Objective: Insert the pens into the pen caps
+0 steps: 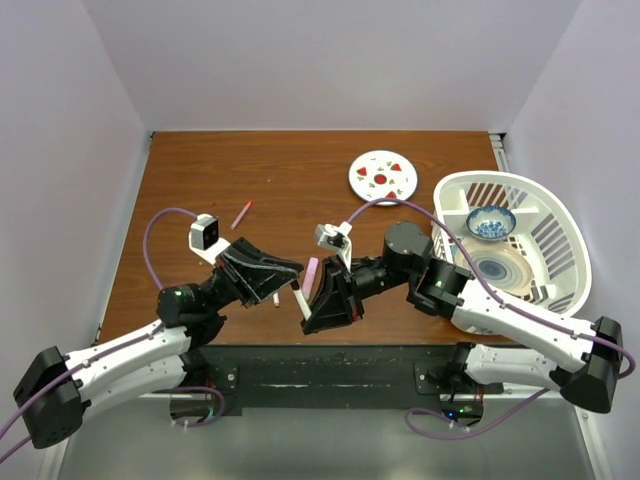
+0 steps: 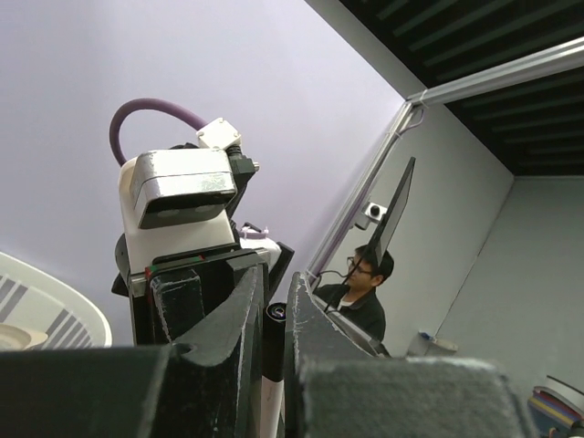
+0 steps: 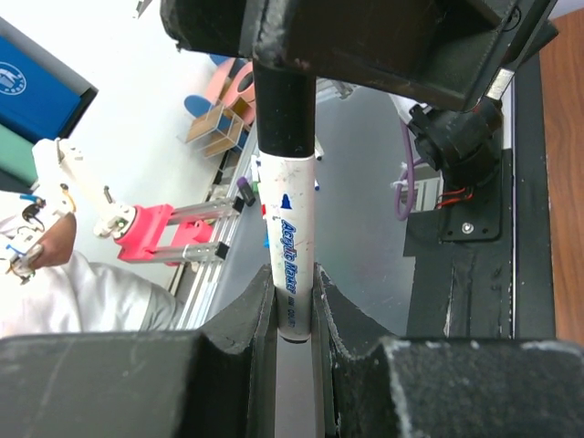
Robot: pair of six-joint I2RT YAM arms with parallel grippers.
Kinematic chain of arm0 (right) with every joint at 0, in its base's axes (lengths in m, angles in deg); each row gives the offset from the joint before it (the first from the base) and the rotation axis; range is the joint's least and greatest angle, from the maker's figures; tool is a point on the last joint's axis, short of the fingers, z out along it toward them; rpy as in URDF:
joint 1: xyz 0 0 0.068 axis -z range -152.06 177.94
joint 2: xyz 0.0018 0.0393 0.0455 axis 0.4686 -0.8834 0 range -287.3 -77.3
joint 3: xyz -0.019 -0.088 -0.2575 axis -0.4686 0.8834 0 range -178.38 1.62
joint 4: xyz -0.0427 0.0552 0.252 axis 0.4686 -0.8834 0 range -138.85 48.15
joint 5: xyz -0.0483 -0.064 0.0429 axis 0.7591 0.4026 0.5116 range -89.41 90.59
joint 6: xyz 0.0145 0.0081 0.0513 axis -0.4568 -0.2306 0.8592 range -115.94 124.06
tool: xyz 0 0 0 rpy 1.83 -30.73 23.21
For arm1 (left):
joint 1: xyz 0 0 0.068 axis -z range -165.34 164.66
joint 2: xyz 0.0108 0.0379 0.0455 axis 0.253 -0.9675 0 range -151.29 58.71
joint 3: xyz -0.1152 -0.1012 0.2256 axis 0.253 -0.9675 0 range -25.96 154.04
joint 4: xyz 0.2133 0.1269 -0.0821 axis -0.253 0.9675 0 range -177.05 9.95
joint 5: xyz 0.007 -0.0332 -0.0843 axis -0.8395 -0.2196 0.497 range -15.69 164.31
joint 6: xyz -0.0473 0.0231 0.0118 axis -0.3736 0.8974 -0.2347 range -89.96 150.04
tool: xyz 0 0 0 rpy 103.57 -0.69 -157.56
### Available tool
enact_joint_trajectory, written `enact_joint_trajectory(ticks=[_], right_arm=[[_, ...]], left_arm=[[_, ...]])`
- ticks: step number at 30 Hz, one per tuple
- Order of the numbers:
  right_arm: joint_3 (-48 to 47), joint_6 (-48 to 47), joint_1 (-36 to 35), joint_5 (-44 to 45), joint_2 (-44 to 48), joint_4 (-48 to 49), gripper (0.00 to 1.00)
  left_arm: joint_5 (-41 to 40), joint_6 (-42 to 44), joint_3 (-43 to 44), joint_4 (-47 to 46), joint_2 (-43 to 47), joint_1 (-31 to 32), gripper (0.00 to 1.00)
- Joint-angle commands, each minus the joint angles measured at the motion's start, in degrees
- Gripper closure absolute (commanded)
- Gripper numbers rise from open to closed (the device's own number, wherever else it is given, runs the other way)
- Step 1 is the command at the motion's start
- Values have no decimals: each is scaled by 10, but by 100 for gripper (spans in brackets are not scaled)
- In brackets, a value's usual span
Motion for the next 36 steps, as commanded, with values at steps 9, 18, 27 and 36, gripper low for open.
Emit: enact_joint_trajectory(ticks=[9,18,27,36], right_arm=[[20,8,71,187,57,189,94],[181,-3,71,237,263,45,29],[206,15,71,336,406,-130,17],[167,25,71,327,360,-138,14]], left_arm=[[136,154,227,519,-24,-42,100],[36,265,404,660,-139,-97,100],[-161,283,261,712,-195,-166,100],[-219,292,247,689,-365,-195,100]])
